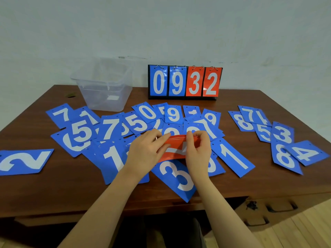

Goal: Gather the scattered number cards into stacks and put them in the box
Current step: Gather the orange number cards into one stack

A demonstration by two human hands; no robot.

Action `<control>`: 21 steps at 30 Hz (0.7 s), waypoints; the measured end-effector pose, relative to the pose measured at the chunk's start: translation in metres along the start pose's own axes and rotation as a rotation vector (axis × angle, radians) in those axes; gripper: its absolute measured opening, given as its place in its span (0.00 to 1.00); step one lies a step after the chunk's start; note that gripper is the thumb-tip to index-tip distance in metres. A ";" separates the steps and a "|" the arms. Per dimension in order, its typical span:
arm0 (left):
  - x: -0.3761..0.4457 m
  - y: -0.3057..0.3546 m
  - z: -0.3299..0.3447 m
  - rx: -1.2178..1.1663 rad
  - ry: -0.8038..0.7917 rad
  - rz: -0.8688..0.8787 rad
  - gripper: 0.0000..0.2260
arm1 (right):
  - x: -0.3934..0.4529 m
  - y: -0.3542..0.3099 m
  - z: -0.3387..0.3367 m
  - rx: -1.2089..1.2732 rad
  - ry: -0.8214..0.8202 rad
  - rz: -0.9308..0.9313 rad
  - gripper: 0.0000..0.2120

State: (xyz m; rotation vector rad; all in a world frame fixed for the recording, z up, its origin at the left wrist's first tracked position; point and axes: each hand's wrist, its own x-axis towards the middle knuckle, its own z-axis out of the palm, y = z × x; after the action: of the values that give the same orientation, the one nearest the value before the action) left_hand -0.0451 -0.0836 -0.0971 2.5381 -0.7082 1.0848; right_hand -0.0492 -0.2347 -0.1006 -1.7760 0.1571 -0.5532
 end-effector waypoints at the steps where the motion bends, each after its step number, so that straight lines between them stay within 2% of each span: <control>1: -0.001 -0.001 0.001 0.028 -0.008 -0.035 0.16 | 0.000 0.000 0.000 -0.009 0.009 0.012 0.07; 3: -0.006 -0.001 0.004 0.077 -0.047 -0.154 0.19 | -0.002 0.002 0.002 -0.002 0.010 0.066 0.05; 5: -0.014 0.003 0.007 0.024 -0.063 -0.257 0.19 | -0.005 0.005 0.003 0.030 -0.013 0.118 0.04; 9: -0.015 0.021 0.005 -0.465 -0.038 -0.664 0.15 | -0.008 0.009 0.005 0.052 -0.021 0.119 0.06; 11: -0.009 0.029 0.005 -0.571 0.047 -0.832 0.14 | -0.008 0.009 0.008 0.069 -0.008 0.115 0.08; 13: -0.003 0.035 0.007 -0.581 0.114 -0.905 0.12 | -0.008 0.008 0.008 0.085 -0.003 0.114 0.08; 18: -0.001 0.038 0.018 -0.665 0.160 -1.056 0.05 | -0.009 0.007 0.007 0.061 -0.030 0.100 0.04; 21: -0.001 0.035 0.021 -0.747 0.176 -1.107 0.06 | -0.008 0.005 0.009 0.031 -0.029 0.112 0.06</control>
State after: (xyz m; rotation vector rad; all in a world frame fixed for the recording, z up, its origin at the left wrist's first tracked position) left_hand -0.0520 -0.1216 -0.1094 1.6792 0.3234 0.4732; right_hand -0.0512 -0.2251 -0.1097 -1.7332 0.2255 -0.4464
